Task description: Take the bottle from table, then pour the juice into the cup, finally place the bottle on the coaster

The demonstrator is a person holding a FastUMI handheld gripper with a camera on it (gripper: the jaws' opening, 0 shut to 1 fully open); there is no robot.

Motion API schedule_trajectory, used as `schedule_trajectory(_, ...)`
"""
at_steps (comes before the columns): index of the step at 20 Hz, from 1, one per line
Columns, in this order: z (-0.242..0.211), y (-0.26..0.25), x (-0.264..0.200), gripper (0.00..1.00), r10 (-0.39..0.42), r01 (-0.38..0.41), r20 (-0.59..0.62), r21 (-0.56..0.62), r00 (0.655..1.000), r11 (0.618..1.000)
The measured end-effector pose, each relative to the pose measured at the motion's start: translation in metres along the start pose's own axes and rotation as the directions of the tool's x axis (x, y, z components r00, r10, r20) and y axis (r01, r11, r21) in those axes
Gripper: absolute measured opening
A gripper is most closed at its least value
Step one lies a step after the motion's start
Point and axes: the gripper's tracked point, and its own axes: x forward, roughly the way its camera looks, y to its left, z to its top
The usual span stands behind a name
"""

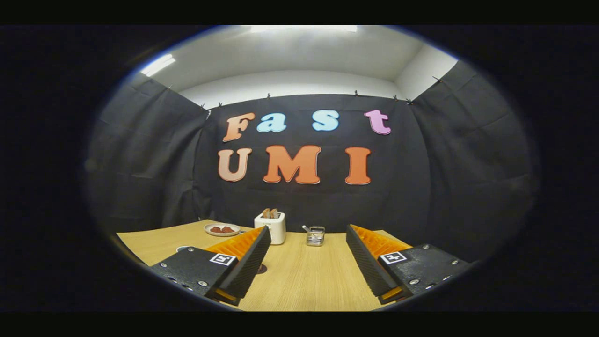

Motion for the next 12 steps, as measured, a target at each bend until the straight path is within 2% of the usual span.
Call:
schedule_trajectory(4,0.006,-0.009,-0.010,0.96,-0.012,0.011,0.019,0.047,1.000,0.999)
schedule_trajectory(12,0.007,-0.019,-0.020,0.96,-0.043,0.042,0.030,0.027,0.999,0.999)
